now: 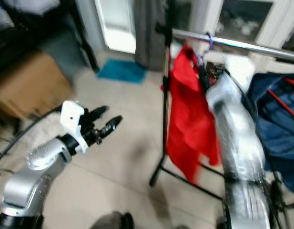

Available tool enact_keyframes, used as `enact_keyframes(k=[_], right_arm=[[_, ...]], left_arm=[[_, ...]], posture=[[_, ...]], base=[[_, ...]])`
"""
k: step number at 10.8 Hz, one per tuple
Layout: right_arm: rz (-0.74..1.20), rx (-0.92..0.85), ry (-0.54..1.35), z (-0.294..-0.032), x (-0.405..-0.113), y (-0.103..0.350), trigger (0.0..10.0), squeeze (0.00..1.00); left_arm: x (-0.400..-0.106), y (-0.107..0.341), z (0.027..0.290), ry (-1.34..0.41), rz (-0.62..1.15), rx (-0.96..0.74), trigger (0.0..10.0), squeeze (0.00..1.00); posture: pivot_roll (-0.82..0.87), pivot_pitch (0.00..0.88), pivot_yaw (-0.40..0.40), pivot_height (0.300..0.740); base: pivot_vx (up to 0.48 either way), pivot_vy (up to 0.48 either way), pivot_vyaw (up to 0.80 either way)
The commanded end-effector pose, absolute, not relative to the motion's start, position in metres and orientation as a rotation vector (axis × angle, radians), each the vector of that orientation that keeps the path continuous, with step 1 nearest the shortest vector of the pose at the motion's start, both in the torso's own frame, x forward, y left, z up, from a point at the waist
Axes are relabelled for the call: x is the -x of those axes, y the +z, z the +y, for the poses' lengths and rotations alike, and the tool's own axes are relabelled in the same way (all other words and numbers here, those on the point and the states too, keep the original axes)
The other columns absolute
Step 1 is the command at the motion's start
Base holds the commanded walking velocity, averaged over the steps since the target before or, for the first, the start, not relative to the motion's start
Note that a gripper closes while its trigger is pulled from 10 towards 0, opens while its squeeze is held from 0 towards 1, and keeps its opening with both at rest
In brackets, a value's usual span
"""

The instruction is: Hang hanger

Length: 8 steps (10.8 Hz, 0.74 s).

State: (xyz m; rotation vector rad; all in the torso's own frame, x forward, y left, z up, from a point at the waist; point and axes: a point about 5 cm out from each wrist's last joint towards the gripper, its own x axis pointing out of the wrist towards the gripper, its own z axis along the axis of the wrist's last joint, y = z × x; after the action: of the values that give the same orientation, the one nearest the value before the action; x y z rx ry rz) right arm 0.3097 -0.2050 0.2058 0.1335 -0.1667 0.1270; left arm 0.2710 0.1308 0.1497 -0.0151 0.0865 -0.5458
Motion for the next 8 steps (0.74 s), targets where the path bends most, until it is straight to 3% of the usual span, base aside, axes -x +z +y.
enact_keyframes(k=[1, 2, 3, 5, 8], right_arm=[[-0.193, -0.144, 0.179, -0.196, -0.274, 0.209, 10.0, 1.00], [-0.177, -0.197, 0.169, -0.195, -0.250, 0.196, 10.0, 1.00], [-0.044, -0.205, 0.089, -0.201, -0.225, 0.156, 10.0, 1.00], [0.187, -0.059, 0.121, -0.192, -0.211, 0.109, 10.0, 1.00], [0.353, -0.076, 0.085, -0.196, -0.194, 0.074, 10.0, 1.00]], left_arm=[[-0.269, 0.136, 0.140, -0.423, 0.151, 0.010, 10.0, 1.00], [-0.265, 0.134, 0.140, -0.408, 0.126, 0.017, 10.0, 1.00], [-0.262, 0.134, 0.137, -0.405, 0.092, 0.014, 10.0, 1.00], [-0.257, 0.123, 0.138, -0.400, 0.112, 0.011, 10.0, 1.00], [-0.244, 0.108, 0.144, -0.393, 0.140, -0.045, 10.0, 1.00]], posture=[[0.03, 0.000, 0.111, 0.740], [0.03, 0.000, 0.097, 0.740], [0.03, 0.000, 0.086, 0.740], [0.02, 0.000, 0.092, 0.740], [0.05, 0.000, 0.042, 0.740]], base=[[0.000, 0.000, 0.00], [0.000, 0.000, 0.00], [0.000, 0.000, 0.00], [0.000, -0.159, 0.00], [0.000, -0.311, 0.00]])
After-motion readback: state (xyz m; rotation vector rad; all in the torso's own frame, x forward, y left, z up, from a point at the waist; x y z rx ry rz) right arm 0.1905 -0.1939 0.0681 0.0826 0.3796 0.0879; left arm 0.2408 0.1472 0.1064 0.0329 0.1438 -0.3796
